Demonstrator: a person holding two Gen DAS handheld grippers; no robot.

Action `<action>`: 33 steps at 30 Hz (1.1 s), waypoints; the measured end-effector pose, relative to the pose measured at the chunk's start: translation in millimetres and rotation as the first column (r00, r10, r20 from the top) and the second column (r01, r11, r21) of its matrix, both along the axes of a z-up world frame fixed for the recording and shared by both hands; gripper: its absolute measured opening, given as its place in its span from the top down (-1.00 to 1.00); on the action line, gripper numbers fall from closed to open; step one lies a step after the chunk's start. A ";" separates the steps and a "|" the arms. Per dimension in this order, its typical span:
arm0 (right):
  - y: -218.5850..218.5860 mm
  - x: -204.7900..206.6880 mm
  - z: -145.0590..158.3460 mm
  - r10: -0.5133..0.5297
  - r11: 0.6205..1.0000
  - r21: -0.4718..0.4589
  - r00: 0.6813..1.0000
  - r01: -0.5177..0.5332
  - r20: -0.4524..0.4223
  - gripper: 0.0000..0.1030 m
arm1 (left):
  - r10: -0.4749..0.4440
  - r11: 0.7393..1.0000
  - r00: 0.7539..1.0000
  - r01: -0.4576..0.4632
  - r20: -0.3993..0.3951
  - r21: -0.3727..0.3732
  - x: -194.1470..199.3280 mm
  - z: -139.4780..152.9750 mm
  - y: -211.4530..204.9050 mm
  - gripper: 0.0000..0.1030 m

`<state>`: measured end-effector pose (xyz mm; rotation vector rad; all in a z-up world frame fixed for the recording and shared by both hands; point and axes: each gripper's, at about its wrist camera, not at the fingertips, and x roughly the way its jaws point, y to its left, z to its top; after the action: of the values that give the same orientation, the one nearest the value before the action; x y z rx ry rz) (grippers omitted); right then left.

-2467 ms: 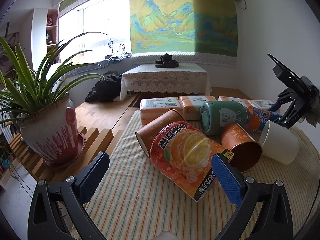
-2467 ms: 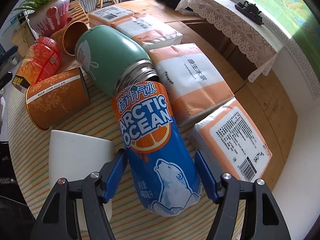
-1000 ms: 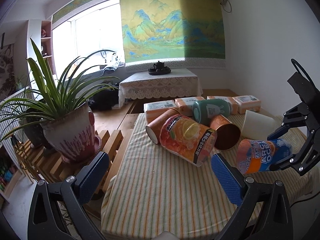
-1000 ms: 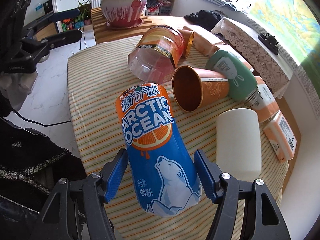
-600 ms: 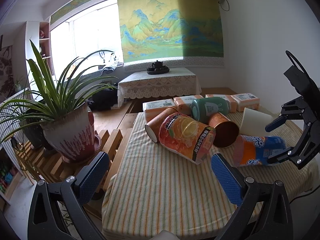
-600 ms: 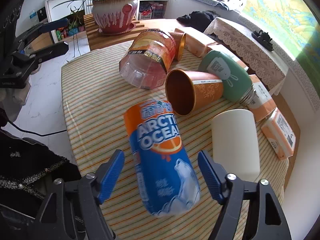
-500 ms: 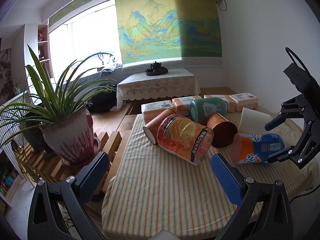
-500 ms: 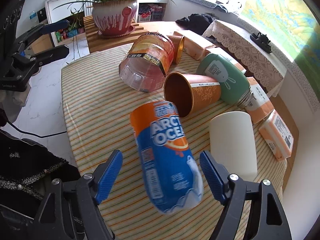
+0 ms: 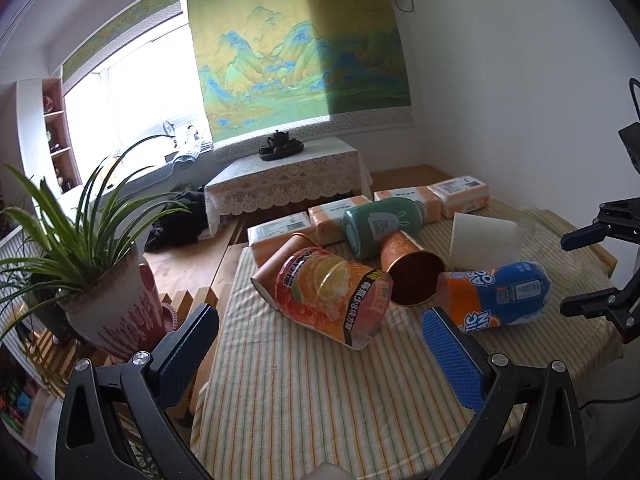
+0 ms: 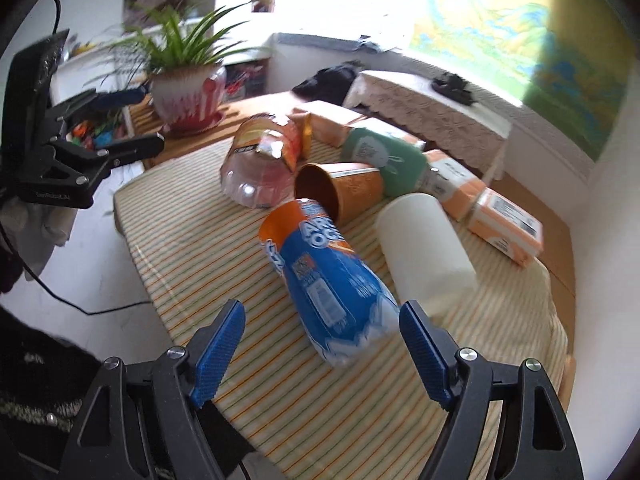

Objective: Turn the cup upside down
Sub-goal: 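Close the left gripper on the blue bottle while the right gripper releases it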

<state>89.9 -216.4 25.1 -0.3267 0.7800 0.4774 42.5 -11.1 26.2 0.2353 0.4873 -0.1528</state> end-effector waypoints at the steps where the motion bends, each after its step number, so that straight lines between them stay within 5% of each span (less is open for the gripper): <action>1: -5.1 -4.7 -1.1 -0.034 0.999 0.017 0.999 0.034 0.001 -0.48 | -0.014 1.000 1.000 0.014 0.000 0.013 1.5 0.6 -4.3 -1.00; 6: -23.6 -31.0 -1.5 -0.194 0.979 0.068 0.980 0.191 0.051 -0.48 | -0.071 0.994 0.997 0.070 0.007 0.078 9.5 2.3 -27.4 -1.00; 11: -47.3 -54.1 5.5 -0.378 0.919 0.152 0.922 0.363 0.083 -0.48 | -0.144 0.983 0.989 0.145 -0.016 0.110 23.1 8.8 -43.2 -1.00; 16: -65.0 -71.2 14.3 -0.484 0.860 0.234 0.870 0.454 0.091 -0.48 | -0.283 0.937 0.957 0.289 -0.057 0.199 42.4 23.0 -70.7 -1.00; 22: -74.4 -85.0 11.9 -0.514 0.834 0.280 0.853 0.474 0.086 -0.49 | -0.459 0.806 0.855 0.516 -0.244 0.292 66.9 20.8 -131.6 -0.99; 26: -81.0 -91.1 8.4 -0.532 0.825 0.276 0.843 0.493 0.081 -0.49 | -0.504 0.690 0.788 0.614 -0.354 0.383 65.3 0.6 -175.2 -0.96; 33: -99.0 -102.8 -0.9 -0.562 0.803 0.282 0.825 0.526 0.059 -0.49 | -0.539 0.524 0.680 0.733 -0.497 0.435 48.7 -27.7 -225.3 -0.96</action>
<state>-12.9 -315.4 24.2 0.1132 0.6281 0.0002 91.1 -236.3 -1.5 1.0661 0.7373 -0.7970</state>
